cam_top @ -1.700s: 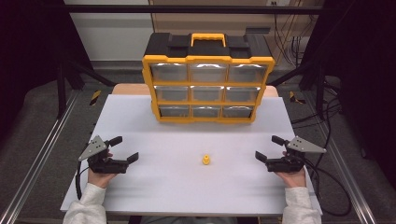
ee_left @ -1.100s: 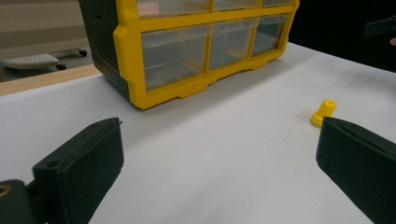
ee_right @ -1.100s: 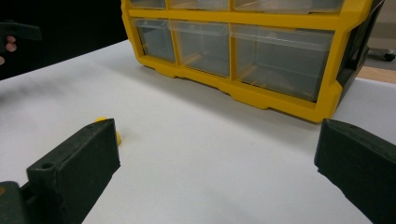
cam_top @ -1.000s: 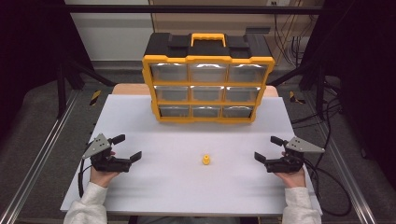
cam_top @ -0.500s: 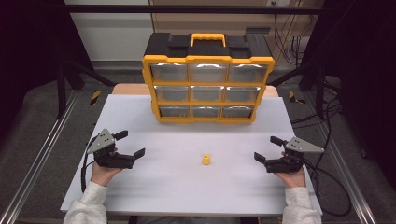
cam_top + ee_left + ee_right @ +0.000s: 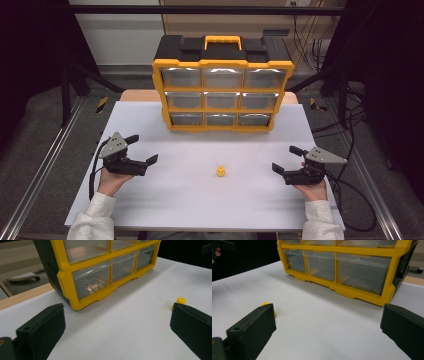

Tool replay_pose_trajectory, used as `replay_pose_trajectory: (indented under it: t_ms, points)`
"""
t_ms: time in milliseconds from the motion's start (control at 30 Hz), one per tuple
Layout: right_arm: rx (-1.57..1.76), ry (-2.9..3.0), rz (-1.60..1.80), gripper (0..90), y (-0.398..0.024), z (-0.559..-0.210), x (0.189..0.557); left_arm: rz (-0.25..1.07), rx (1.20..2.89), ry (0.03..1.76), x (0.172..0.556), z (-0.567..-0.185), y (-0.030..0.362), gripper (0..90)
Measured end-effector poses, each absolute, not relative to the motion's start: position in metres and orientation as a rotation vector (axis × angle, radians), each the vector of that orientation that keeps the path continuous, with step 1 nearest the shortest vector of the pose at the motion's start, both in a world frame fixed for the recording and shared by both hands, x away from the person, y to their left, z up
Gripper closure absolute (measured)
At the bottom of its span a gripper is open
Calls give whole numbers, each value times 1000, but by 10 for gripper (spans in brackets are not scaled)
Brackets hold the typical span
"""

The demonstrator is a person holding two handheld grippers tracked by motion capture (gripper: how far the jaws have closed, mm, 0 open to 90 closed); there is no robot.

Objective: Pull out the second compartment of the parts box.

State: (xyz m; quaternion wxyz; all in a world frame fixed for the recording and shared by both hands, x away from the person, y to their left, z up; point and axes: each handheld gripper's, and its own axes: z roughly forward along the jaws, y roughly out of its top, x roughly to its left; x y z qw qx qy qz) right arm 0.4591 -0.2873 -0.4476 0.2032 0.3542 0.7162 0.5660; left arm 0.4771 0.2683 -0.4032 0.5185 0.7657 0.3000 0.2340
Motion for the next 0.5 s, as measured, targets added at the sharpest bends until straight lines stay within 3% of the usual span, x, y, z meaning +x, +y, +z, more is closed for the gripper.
replay_pose_trajectory:
  t_ms: [500]
  points:
    - [987, 2002, 1579, 5, -287, -447, 459, 634, 1888, 625, 486, -372, 244, 0]
